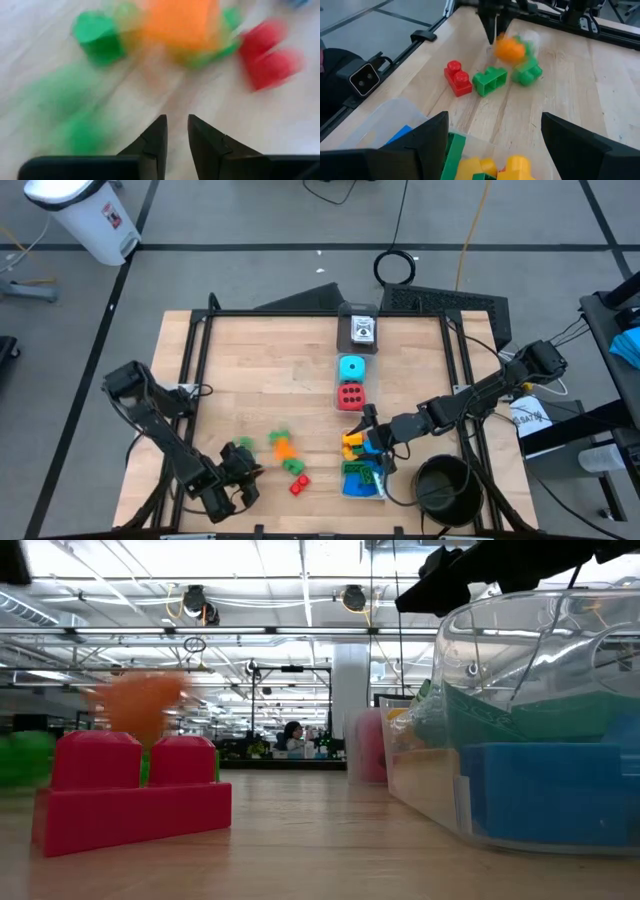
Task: Pick & Place Toys
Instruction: Put the orange 2 stud game piece into the bottom transparent bin, then put the green 2 stud game piece into the bottom transparent bin
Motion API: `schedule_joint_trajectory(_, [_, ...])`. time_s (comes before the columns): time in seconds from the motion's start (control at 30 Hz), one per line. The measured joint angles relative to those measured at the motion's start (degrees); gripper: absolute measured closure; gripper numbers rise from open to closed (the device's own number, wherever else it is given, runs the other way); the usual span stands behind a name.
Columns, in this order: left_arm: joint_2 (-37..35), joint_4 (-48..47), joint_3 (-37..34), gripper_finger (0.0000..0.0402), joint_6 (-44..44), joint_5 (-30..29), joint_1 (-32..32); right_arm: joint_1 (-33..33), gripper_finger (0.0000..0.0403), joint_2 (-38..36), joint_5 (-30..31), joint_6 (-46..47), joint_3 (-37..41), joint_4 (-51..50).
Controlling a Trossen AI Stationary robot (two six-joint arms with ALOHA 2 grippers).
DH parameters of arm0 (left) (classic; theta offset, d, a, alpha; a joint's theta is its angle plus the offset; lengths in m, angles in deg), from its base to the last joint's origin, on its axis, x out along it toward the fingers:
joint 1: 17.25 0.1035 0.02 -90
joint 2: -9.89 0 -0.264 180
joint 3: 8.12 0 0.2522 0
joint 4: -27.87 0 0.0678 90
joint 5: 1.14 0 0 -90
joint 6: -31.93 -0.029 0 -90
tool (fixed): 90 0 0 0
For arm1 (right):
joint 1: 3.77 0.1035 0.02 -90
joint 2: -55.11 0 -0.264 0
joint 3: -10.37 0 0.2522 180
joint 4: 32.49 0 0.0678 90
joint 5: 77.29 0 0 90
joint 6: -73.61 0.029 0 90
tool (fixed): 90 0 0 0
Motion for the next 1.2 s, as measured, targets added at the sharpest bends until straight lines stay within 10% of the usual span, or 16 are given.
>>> schedule_joint_trajectory(0.23, [-6.87, 6.83, 0.16, 0.0374, -17.05, -8.88, 1.82, 0.00, 0.0119, 0.00, 0.00, -0.08, 0.00, 3.32])
schedule_joint_trajectory(0.43, [-7.70, 10.78, 0.21, 0.0380, -26.75, -5.47, 5.22, 0.00, 0.0119, 0.00, 0.00, 0.31, 0.00, 3.21])
schedule_joint_trajectory(0.9, [-15.73, -39.68, -0.16, 0.0140, 14.41, 18.00, 15.08, 0.00, 0.0120, 0.00, 0.00, 0.09, 0.00, 3.01])
schedule_joint_trajectory(1.2, [-27.15, -42.80, -9.41, 0.0109, 20.22, 24.26, 18.17, -0.02, 0.0120, 0.00, 0.00, -0.04, 0.00, 3.01])
